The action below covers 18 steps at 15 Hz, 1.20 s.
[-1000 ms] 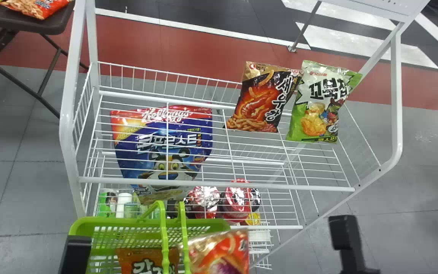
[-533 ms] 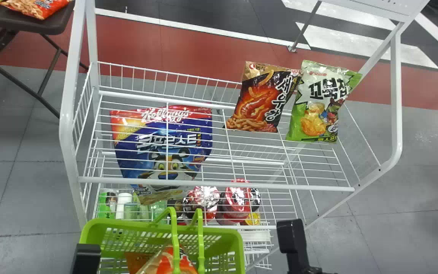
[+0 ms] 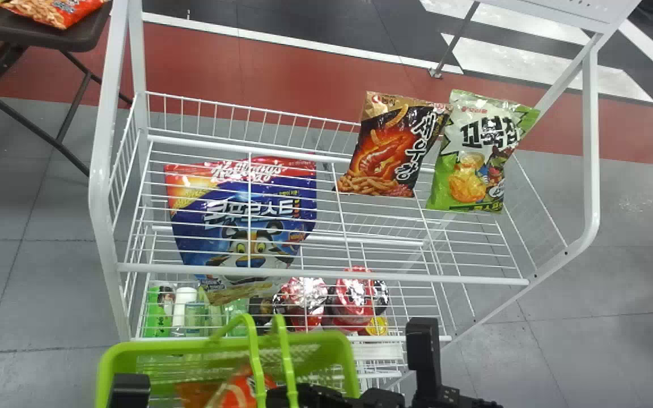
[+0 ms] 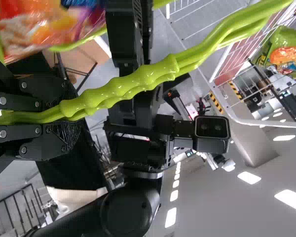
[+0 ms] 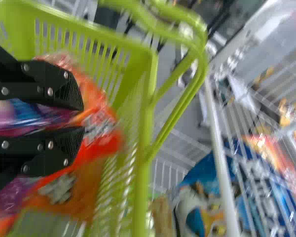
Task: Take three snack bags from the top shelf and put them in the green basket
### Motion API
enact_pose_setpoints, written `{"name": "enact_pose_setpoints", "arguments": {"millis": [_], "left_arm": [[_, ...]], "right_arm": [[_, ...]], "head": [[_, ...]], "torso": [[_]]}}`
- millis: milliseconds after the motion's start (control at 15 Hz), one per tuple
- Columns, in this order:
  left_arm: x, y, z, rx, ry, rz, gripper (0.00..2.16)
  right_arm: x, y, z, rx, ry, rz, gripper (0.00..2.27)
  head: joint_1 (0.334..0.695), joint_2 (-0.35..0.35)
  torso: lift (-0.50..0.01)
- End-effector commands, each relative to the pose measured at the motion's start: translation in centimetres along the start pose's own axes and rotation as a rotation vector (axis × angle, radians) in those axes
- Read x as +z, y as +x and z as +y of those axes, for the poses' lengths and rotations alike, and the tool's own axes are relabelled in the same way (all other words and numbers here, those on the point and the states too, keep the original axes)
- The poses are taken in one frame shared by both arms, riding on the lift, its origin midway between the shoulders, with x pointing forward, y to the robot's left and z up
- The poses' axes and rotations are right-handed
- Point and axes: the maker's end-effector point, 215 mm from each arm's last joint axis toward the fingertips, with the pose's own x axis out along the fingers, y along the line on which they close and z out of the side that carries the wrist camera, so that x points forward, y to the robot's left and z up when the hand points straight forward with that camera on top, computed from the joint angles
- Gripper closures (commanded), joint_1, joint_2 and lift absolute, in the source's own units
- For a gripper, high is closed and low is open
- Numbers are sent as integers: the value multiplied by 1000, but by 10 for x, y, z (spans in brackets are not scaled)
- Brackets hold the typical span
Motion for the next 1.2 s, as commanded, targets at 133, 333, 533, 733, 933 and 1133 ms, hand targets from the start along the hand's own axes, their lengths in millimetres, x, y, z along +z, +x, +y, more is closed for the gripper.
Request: {"name": "enact_pose_setpoints", "arguments": {"millis": [133, 333, 533, 733, 933, 1133], "left_arm": [[-1, 4, -1, 3, 8, 10, 1578], [0, 8, -2, 3, 17, 15, 1578], [-1, 11, -2, 1, 20, 21, 1578], [-2, 11, -1, 3, 16, 24, 1578], [-4, 11, 0, 2, 10, 25, 1578], [-4, 8, 4, 9, 5, 25, 1578]], "right_arm": [[26, -47, -25, -56, 39, -117, 53], [65, -88, -50, -121, 6, -267, 56], [128, -120, -79, -239, -171, -457, 53], [191, -131, -102, -357, -274, -612, 53], [248, -126, -125, -432, -287, -712, 63], [282, -120, -139, -498, -306, -750, 66]], "head": [[695, -350], [695, -350], [695, -350], [695, -350], [695, -350], [695, -350]], "torso": [[-33], [-33], [-33], [-33], [-33], [-33]]}}
